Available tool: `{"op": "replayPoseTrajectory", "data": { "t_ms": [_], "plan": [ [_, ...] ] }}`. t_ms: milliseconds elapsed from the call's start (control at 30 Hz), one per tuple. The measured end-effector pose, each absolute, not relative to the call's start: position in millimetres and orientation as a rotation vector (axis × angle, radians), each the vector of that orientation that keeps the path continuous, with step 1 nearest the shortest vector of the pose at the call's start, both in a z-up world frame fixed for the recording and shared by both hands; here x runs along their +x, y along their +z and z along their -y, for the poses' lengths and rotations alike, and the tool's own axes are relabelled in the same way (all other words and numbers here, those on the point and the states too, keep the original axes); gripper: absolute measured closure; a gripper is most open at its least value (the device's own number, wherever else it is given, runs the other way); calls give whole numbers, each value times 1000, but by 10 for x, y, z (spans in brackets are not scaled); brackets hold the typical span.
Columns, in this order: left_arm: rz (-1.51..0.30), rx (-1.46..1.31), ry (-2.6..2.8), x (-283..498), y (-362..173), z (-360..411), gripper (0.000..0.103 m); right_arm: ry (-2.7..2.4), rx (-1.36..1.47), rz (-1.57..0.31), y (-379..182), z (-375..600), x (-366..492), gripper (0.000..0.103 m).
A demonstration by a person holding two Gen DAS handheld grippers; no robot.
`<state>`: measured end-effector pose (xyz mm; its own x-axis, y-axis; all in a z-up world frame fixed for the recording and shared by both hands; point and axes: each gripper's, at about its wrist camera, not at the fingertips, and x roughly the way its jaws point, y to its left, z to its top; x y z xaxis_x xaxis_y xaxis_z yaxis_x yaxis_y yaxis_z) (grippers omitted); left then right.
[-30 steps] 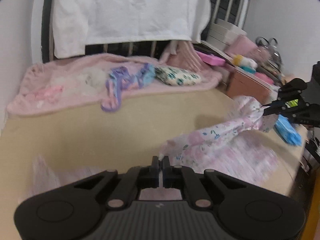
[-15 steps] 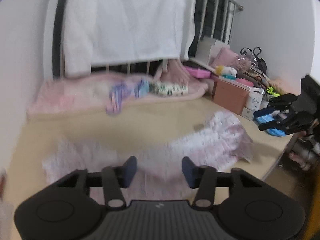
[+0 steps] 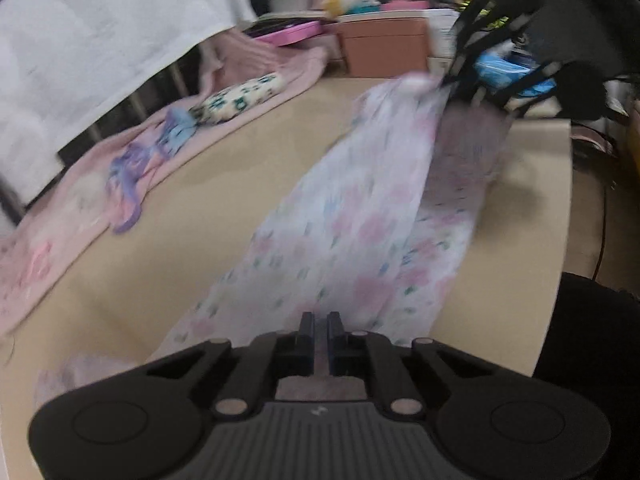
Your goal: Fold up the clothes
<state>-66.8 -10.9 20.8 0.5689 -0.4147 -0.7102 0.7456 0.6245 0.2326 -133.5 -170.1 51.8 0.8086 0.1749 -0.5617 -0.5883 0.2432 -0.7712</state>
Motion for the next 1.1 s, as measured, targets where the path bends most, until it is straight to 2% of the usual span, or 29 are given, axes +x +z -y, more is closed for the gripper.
{"op": "replayPoseTrajectory", "data": {
  "t_ms": [167, 233, 300, 333, 367, 400, 467, 533, 567, 633, 700, 733, 767, 933, 1067, 1100],
  "plan": [
    [-644, 514, -724, -715, 186, -42, 100, 423, -1593, -190, 105, 1637, -1742, 98],
    [-649, 493, -725, -706, 198, -76, 100, 414, -1637, -253, -69, 1736, -1679, 98],
    [-656, 480, -724, -709, 205, -96, 100, 436, -1610, -372, -116, 1818, -1640, 92],
    [-654, 483, -725, -705, 209, -92, 100, 470, -1563, -404, -75, 1845, -1661, 80],
    [-650, 490, -725, -687, 208, -76, 100, 536, -1473, -419, 39, 1882, -1705, 63],
    [-646, 494, -726, -690, 207, -73, 100, 596, -1382, -423, 182, 1903, -1742, 57],
    [-644, 491, -728, -697, 204, -66, 100, 666, -1221, -425, 462, 1992, -1717, 38],
    [-647, 473, -725, -683, 201, -73, 100, 627, -1186, -434, 570, 2045, -1533, 28],
    [-649, 464, -722, -680, 203, -73, 100, 624, -1214, -457, 529, 2051, -1421, 27],
    [-647, 453, -718, -689, 200, -82, 100, 625, -1284, -510, 416, 2056, -1192, 29],
    [-642, 445, -713, -700, 196, -89, 100, 660, -1313, -591, 276, 2051, -1006, 69],
    [-641, 440, -712, -702, 194, -93, 100, 656, -1331, -643, 218, 2021, -926, 103],
    [-643, 434, -711, -700, 192, -97, 100, 627, -1355, -647, 199, 1984, -885, 102],
    [-656, 404, -713, -686, 196, -120, 100, 531, -1508, -375, 340, 1743, -1375, 102],
    [-653, 378, -717, -665, 191, -159, 99, 653, -1424, -490, 189, 1692, -1610, 102],
    [-654, 374, -715, -657, 194, -173, 95, 662, -1405, -526, 108, 1713, -1595, 102]
  ]
}}
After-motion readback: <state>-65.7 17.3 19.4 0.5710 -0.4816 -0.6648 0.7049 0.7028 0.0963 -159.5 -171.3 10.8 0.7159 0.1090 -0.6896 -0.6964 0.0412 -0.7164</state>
